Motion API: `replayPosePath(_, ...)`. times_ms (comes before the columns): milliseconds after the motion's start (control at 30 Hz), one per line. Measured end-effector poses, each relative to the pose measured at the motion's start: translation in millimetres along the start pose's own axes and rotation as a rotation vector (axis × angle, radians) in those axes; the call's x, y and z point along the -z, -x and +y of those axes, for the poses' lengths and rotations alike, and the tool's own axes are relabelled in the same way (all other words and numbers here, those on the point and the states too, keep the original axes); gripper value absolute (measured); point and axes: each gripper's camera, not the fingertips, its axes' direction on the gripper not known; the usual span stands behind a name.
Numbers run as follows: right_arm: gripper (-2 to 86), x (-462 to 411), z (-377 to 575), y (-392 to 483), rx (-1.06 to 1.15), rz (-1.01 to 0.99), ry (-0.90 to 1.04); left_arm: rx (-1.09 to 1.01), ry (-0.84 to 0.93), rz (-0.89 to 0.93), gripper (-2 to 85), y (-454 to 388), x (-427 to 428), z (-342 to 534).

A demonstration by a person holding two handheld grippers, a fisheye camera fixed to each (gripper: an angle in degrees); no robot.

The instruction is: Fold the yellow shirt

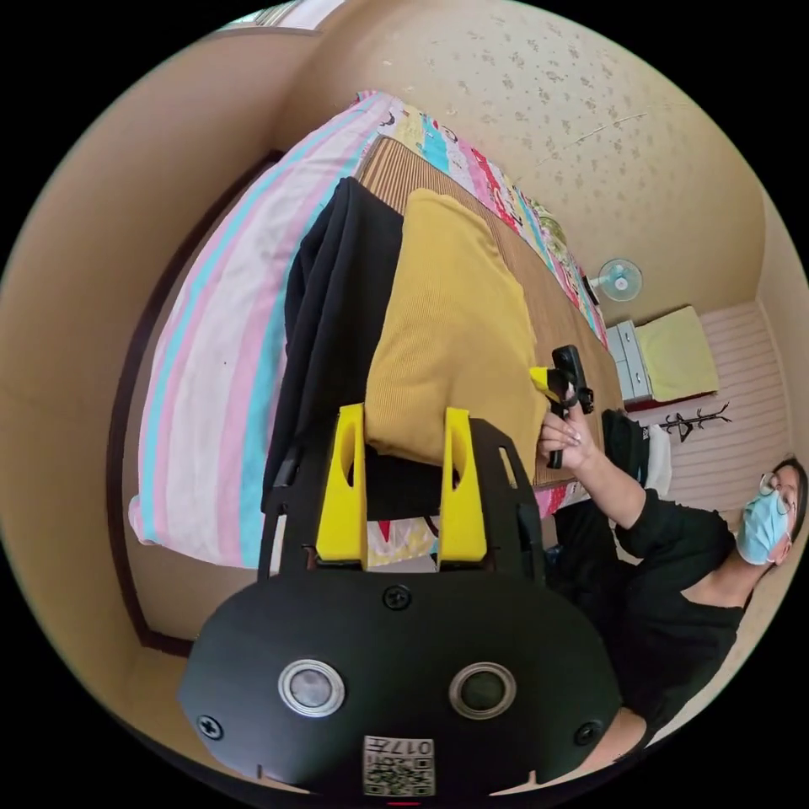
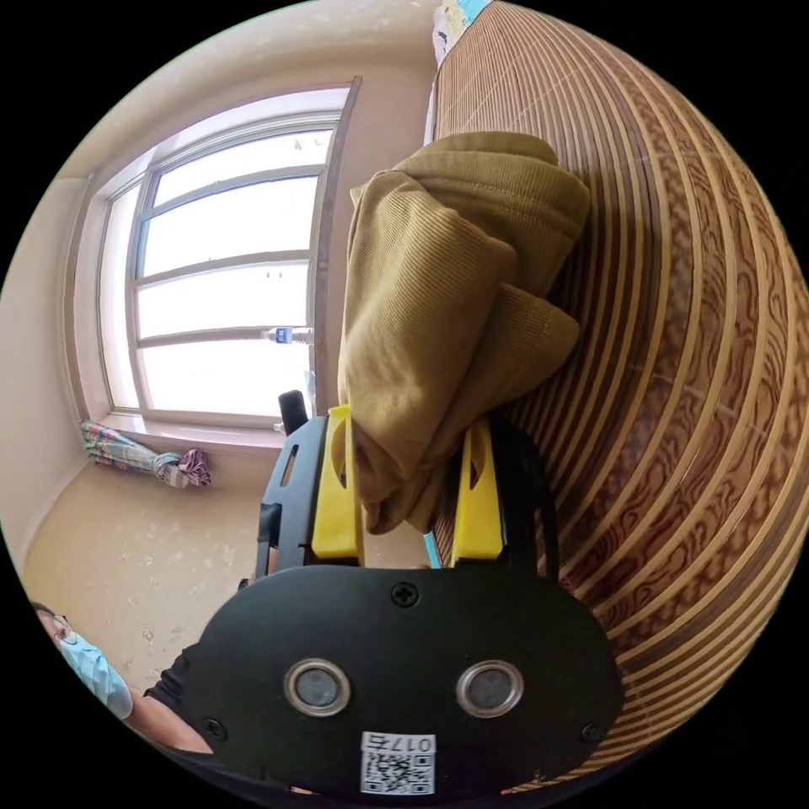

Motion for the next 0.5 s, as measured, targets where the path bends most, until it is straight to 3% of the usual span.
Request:
replayPosePath(267,11.3,21.3,25.6,72.6,0.117,0.371,-0.049,-0.124,0.0,0.227,7.2,-37.5,75.9,-23.5)
replayPosePath(500,10.6,26.4,41.6,151.6,0.367,0.411,-0.179,-0.216,-0.076,0.15,6.8,-81.3,179.7,-63.6)
